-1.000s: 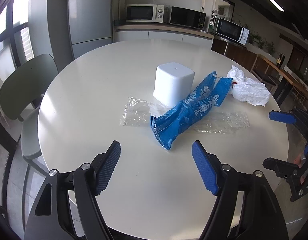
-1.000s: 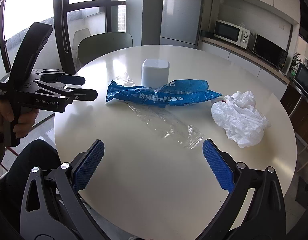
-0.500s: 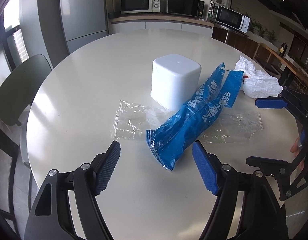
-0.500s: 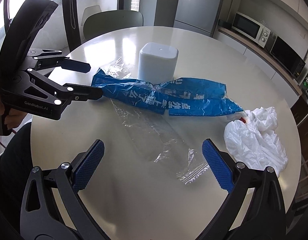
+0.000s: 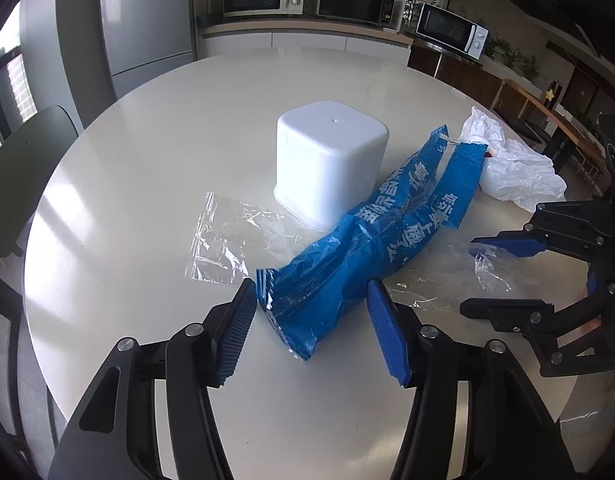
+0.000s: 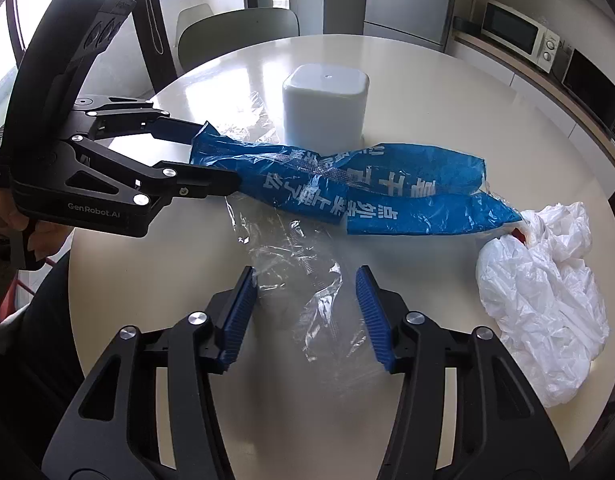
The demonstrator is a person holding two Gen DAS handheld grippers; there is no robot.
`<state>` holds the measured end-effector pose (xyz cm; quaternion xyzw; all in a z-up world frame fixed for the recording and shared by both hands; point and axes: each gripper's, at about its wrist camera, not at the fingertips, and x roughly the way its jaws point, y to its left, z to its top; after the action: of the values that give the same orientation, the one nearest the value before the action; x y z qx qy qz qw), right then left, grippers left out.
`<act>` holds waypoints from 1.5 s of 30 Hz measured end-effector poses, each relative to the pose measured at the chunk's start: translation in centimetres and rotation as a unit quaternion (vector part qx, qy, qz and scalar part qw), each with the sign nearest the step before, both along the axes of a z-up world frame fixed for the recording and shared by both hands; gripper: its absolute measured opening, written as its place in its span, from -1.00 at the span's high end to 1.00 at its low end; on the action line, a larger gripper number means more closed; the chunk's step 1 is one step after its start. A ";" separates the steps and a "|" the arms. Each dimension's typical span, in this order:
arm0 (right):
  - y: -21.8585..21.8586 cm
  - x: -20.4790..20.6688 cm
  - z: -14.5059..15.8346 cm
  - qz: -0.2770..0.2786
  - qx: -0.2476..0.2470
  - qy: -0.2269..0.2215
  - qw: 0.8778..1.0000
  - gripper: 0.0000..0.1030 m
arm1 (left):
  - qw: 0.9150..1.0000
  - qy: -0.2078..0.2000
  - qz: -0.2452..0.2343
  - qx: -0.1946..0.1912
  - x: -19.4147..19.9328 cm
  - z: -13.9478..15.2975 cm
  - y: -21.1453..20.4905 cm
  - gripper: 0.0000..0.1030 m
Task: Collect trash
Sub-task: 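Grasp the blue plastic bag with the left tool while the right tool grasps the clear film, then carry the blue bag and clear film down over the wastebasket with both tools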
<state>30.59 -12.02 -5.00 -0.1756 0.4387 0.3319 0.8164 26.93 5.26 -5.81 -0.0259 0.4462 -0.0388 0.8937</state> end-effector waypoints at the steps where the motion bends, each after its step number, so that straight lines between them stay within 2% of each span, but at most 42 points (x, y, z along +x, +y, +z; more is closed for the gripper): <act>1: -0.1 -0.1 0.1 0.000 0.001 -0.001 1.000 0.30 | 1.000 -0.002 -0.001 0.000 0.1 0.0 -0.2 0.08; 4: -0.2 -0.4 0.1 -0.001 0.006 -0.004 1.000 0.45 | 1.000 -0.007 -0.002 -0.012 0.2 0.1 -0.1 0.37; 7: -0.5 -1.0 0.0 -0.007 0.010 -0.010 1.000 0.69 | 1.000 -0.015 0.003 -0.020 -0.1 0.4 0.2 0.48; 9: -0.8 -1.7 -0.2 -0.012 0.013 -0.013 1.000 0.81 | 0.999 -0.021 0.007 -0.026 -0.6 0.7 0.4 0.66; 10: -0.9 -2.0 -0.2 -0.015 0.015 -0.015 1.000 0.84 | 0.999 -0.023 0.011 -0.029 -0.9 0.8 0.6 0.76; 13: -1.2 -2.4 -0.3 -0.026 0.020 -0.020 0.999 0.87 | 0.998 -0.032 0.018 -0.041 -1.9 1.3 1.0 0.85; 25: -2.4 -5.7 0.6 -0.071 0.042 -0.031 0.996 0.90 | 0.995 -0.064 0.051 -0.055 -6.5 3.2 1.8 0.86; 32: -3.4 -7.8 1.2 -0.096 0.072 -0.036 0.992 0.90 | 0.994 -0.083 0.058 -0.043 -9.7 4.6 1.2 0.86; 39: -4.6 -10.8 1.5 -0.122 0.095 -0.041 0.987 0.90 | 0.990 -0.106 0.078 -0.050 -12.7 6.3 1.3 0.87; 45: -6.2 -13.2 1.4 -0.163 0.119 -0.031 0.979 0.90 | 0.990 -0.113 0.079 -0.034 -15.7 6.7 0.9 0.87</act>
<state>17.40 -18.22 -3.63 -0.0135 0.3928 0.2389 0.8880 11.27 6.19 0.91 -0.0863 0.3378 0.0139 0.9372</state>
